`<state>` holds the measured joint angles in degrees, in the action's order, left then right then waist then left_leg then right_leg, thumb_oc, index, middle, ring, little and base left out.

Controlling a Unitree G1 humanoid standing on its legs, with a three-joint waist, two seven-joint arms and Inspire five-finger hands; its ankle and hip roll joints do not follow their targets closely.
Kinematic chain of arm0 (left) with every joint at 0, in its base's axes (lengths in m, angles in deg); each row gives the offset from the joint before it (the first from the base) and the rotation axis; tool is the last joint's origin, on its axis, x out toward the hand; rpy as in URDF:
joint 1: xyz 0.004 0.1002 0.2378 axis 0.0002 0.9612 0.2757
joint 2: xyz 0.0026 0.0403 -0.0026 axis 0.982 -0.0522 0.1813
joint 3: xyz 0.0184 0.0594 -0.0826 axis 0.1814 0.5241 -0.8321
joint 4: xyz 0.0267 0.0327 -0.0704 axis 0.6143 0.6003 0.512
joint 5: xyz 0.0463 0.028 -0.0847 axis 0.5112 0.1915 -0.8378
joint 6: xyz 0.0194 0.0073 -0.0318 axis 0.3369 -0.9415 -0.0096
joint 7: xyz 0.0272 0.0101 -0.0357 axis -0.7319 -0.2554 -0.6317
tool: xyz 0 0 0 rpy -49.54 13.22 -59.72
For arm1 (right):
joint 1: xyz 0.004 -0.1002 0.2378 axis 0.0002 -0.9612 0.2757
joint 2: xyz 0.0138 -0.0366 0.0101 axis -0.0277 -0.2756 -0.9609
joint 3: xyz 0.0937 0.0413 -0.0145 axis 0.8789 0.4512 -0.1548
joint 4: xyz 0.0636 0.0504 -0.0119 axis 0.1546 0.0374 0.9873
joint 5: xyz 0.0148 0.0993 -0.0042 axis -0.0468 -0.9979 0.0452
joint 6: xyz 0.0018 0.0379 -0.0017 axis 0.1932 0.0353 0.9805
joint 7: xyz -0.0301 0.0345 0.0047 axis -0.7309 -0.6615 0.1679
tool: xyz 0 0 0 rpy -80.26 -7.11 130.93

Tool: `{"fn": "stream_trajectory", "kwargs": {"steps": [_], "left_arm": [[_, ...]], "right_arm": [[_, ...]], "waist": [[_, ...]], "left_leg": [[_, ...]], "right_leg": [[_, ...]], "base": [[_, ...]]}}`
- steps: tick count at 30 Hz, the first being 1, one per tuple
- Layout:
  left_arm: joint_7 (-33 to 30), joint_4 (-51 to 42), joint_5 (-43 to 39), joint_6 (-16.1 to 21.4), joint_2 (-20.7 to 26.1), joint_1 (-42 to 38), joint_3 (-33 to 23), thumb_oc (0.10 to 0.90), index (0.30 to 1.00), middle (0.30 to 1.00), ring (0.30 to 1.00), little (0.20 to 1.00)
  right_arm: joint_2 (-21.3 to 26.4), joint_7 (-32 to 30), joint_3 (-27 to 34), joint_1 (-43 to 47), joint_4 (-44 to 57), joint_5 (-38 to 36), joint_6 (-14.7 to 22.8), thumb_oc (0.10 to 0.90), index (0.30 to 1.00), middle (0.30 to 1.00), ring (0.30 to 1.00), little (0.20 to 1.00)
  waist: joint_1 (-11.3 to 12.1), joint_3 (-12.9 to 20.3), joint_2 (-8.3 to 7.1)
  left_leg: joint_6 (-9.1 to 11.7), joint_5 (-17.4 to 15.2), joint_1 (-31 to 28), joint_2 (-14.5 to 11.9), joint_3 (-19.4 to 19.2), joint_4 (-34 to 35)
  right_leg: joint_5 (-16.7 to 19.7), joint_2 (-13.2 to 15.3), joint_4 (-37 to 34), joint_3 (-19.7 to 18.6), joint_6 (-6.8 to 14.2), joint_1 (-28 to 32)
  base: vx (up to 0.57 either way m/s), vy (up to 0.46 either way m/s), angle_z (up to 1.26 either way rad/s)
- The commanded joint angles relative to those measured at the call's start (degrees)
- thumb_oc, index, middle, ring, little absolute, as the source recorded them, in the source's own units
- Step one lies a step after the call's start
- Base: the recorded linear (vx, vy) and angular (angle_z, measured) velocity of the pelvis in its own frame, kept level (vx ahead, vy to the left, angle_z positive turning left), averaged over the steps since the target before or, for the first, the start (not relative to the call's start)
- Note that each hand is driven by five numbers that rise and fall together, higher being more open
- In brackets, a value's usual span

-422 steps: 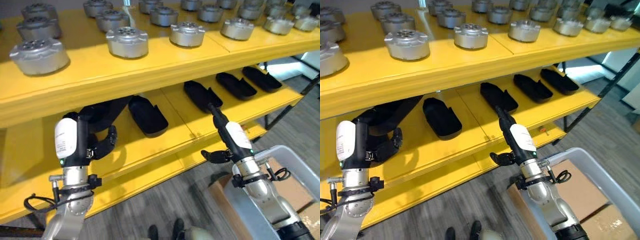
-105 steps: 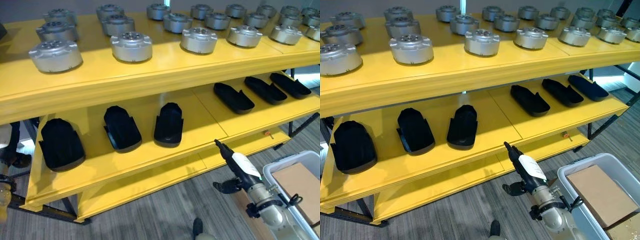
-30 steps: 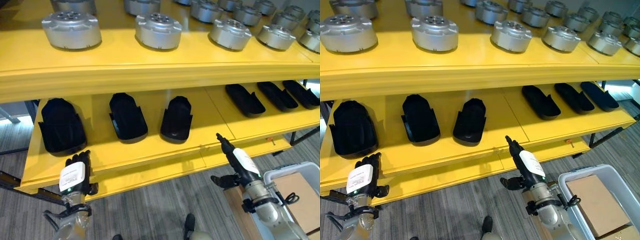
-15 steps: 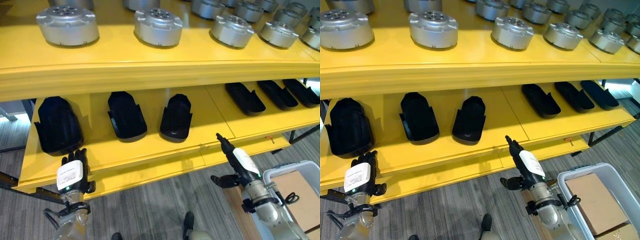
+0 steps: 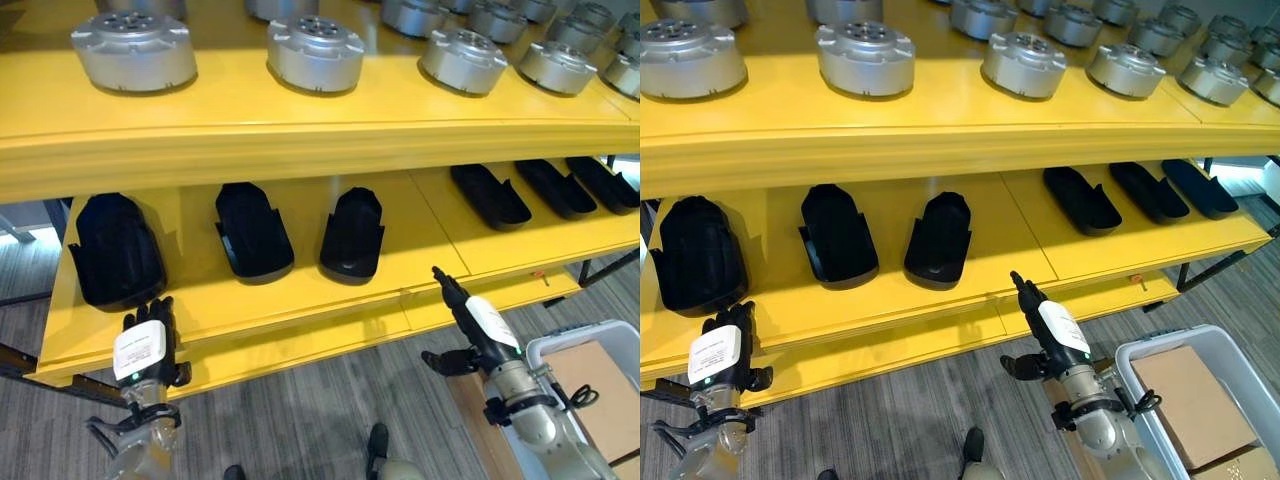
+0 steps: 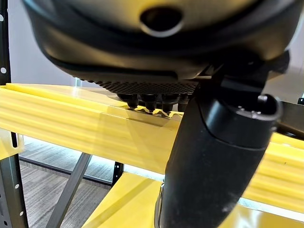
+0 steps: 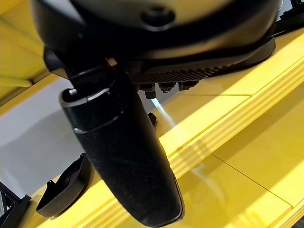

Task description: Move parts from the plastic box to the shelf.

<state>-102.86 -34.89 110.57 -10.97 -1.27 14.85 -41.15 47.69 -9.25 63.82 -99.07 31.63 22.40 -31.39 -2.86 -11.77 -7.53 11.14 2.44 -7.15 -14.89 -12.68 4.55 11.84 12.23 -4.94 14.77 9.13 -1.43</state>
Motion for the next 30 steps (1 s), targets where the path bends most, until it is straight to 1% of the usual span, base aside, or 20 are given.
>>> {"fn": "stream_trajectory", "kwargs": {"steps": [1,2,6,20,30], "left_arm": [[0.39,4.3,-2.17,-1.66,6.75,-4.83,-3.24,0.9,1.0,1.0,1.0,1.0],[0.26,4.97,-3.5,-1.57,6.69,-4.98,-3.77,0.9,1.0,1.0,1.0,1.0],[0.5,5.86,-3.76,-1.94,7.14,-4.61,-4.43,0.9,1.0,1.0,1.0,1.0],[2.25,5.81,-3.28,-2.43,8.84,-3.1,-6.81,0.9,1.0,1.0,1.0,1.0],[3.23,6.2,-3.07,-2.58,9.2,-2.65,-7.31,0.9,1.0,1.0,1.0,1.0]], "right_arm": [[2.38,-2.69,1.52,6.58,5.51,-1.5,3.22,0.9,1.0,1.0,1.0,1.0],[2.27,-2.62,1.4,6.32,5.5,-1.52,3.21,0.9,1.0,1.0,1.0,1.0],[2.36,-2.52,1.52,6.13,5.6,-1.37,3.24,0.9,1.0,1.0,1.0,1.0],[2.54,-1.72,2.71,5.47,5.89,-1.34,3.0,0.9,1.0,1.0,1.0,1.0],[2.61,-1.25,3.03,5.6,5.97,-1.15,2.74,0.9,1.0,1.0,1.0,1.0]], "waist": [[0.19,-1.58,-2.4],[0.1,-1.65,-2.43],[0.05,-1.73,-2.43],[0.02,-2.42,-2.48],[-0.04,-2.66,-2.51]], "left_leg": [[-4.27,-3.53,-1.24,1.71,-0.13,-1.34],[-4.29,-3.61,-1.31,1.75,-0.2,-1.4],[-4.35,-3.72,-1.55,1.96,-0.27,-1.39],[-4.48,-4.05,-1.32,2.06,-0.47,-2.06],[-4.58,-4.19,-0.98,2.15,-0.4,-2.44]], "right_leg": [[-6.1,4.76,5.78,1.9,3.31,4.05],[-6.05,4.84,5.79,1.75,3.3,4.02],[-5.93,4.96,5.72,1.62,3.36,4.04],[-5.84,5.13,5.87,1.27,3.41,3.79],[-5.88,5.04,6.07,1.07,3.36,3.47]], "base": [[0.0,0.0,0.0],[0.0,0.0,0.0],[0.0,0.01,-0.02],[0.0,0.004,-0.01],[0.0,0.0,0.0]]}}
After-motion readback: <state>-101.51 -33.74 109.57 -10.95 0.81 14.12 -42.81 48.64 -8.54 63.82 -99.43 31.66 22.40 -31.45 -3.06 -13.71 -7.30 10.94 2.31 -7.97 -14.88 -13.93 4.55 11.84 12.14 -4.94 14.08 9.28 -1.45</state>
